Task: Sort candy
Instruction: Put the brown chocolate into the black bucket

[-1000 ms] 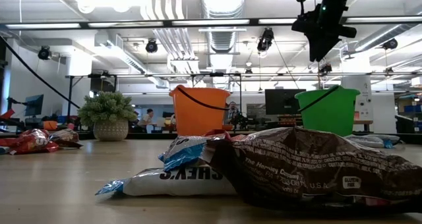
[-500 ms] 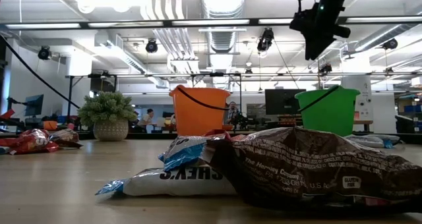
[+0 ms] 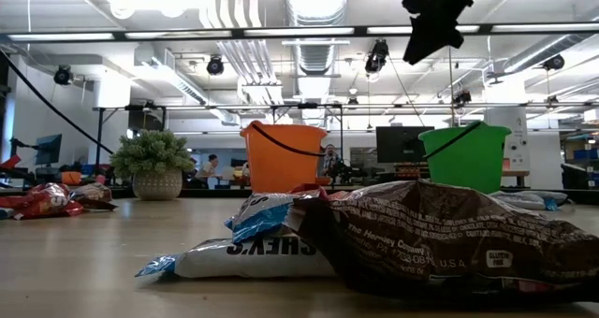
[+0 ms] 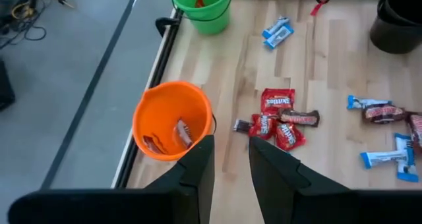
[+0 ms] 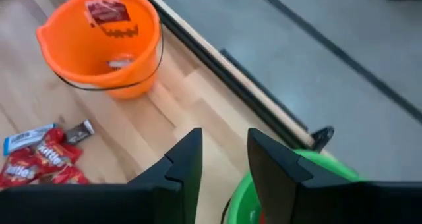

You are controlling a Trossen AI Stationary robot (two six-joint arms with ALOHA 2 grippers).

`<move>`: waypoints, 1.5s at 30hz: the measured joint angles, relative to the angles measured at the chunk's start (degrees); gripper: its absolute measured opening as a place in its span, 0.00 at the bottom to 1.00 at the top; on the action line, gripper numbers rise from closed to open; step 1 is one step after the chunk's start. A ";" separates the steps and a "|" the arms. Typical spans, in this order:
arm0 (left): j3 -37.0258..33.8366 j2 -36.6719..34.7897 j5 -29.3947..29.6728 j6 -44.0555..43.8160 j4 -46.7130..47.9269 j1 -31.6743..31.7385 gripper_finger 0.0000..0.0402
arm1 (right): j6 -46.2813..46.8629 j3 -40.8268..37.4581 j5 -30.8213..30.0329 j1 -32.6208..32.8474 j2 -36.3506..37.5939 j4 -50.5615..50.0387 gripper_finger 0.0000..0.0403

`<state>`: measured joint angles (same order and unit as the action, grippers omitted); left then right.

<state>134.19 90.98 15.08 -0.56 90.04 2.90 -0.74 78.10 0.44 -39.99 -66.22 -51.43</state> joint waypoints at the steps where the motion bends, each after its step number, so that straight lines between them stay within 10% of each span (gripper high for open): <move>1: 0.00 0.00 0.30 -0.17 0.00 0.00 0.19 | -0.91 0.07 0.01 0.00 -0.02 0.27 0.31; 21: 0.00 -0.20 10.48 8.07 -0.02 7.27 0.19 | 1.30 0.74 -0.45 -0.04 -12.00 18.94 0.36; 45: -0.09 0.26 0.36 13.25 -0.02 37.37 0.19 | 5.28 24.59 -0.48 -3.50 -34.88 14.68 0.36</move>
<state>134.10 91.24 15.44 12.69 90.02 40.27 4.54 102.69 -0.04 -43.49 -101.10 -36.74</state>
